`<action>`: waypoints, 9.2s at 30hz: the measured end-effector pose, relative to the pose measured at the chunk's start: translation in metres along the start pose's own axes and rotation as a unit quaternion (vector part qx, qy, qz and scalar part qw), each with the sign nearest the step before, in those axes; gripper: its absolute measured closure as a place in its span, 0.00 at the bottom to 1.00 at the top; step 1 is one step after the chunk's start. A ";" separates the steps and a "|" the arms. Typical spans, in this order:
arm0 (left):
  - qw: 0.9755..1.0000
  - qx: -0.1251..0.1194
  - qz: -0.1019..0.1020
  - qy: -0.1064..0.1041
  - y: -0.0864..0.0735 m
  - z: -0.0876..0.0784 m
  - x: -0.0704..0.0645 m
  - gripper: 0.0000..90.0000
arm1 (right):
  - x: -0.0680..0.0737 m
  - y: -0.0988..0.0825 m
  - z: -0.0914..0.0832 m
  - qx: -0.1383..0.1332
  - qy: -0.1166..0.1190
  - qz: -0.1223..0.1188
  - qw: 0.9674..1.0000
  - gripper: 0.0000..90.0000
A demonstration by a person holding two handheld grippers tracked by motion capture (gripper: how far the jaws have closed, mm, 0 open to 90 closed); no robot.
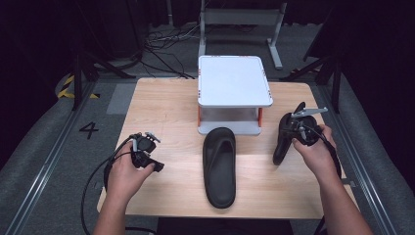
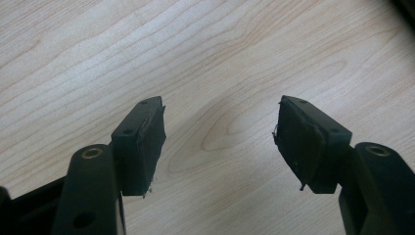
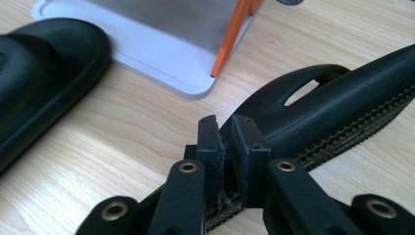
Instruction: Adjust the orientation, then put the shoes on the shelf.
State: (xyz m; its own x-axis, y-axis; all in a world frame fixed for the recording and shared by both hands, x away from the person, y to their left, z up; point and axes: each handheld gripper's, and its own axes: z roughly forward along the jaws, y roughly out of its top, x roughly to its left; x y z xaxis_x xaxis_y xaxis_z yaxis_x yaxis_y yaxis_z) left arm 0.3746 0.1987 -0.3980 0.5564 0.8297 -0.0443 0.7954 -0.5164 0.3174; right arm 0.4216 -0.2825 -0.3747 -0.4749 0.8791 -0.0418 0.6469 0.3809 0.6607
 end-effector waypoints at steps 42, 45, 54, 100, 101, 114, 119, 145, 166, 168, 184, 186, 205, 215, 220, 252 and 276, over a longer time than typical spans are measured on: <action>0.999 0.020 0.026 -0.016 0.043 0.021 -0.010 0.39 | -0.110 -0.086 0.007 0.094 -0.054 0.186 0.977 0.50; 1.000 0.019 0.018 -0.015 0.038 0.021 -0.009 0.39 | -0.112 -0.084 0.010 0.100 -0.055 0.189 0.975 0.56; 1.000 0.014 0.014 -0.010 0.035 0.017 -0.007 0.39 | -0.102 -0.073 0.001 0.089 -0.051 0.218 0.971 0.76; 0.999 0.013 0.030 -0.018 0.049 0.020 -0.010 0.39 | 0.020 -0.039 -0.001 0.068 0.046 0.075 0.994 0.62; 0.999 0.013 0.030 -0.018 0.049 0.020 -0.010 0.39 | 0.020 -0.041 0.000 0.081 0.011 0.053 0.995 0.63; 0.998 0.021 0.048 -0.022 0.063 0.027 -0.016 0.39 | 0.041 -0.059 0.019 0.212 0.068 0.031 0.974 0.83; 0.998 0.021 0.050 -0.022 0.064 0.027 -0.017 0.39 | 0.056 -0.057 0.018 0.220 0.111 0.025 0.969 0.82; 0.990 0.067 0.124 -0.025 0.081 0.074 -0.063 0.51 | 0.069 -0.044 -0.008 0.167 0.122 0.021 0.978 0.76; 0.997 0.021 0.070 -0.019 0.056 0.038 -0.033 0.40 | 0.101 -0.022 -0.013 0.064 0.116 0.008 0.991 0.64; 0.998 0.015 0.063 -0.016 0.052 0.033 -0.027 0.40 | 0.105 -0.019 -0.008 0.070 0.119 0.010 0.990 0.63; 0.999 0.003 0.032 -0.019 0.034 0.025 -0.012 0.40 | 0.140 0.001 0.038 0.104 0.145 0.065 0.982 0.58; 0.999 0.005 0.031 -0.019 0.034 0.026 -0.012 0.40 | 0.142 0.002 0.042 0.109 0.142 0.064 0.982 0.57; 0.997 0.011 0.074 -0.019 0.051 0.045 -0.040 0.44 | 0.153 0.003 0.049 0.127 0.135 0.083 0.979 0.47; 0.994 0.026 0.109 -0.007 0.072 0.070 -0.067 0.52 | 0.159 0.001 0.053 0.103 0.124 0.070 0.984 0.45; 0.994 0.014 0.111 -0.006 0.077 0.073 -0.070 0.54 | 0.157 -0.001 0.053 0.109 0.111 0.072 0.985 0.45; 0.997 -0.052 0.061 -0.019 0.048 0.030 -0.029 0.48 | 0.126 0.011 0.038 0.083 0.107 0.227 0.964 0.85; 0.996 -0.054 0.063 -0.022 0.046 0.028 -0.026 0.48 | 0.109 0.075 0.067 0.037 0.027 0.261 0.964 0.85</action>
State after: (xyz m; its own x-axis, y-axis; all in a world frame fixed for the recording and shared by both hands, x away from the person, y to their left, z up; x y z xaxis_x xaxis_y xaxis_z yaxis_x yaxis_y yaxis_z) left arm 0.4032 0.1474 -0.4086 0.6625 0.7481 -0.0382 0.6892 -0.5887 0.4223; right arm 0.4584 -0.1392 -0.3802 -0.1021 0.9412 0.3220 0.8454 -0.0885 0.5267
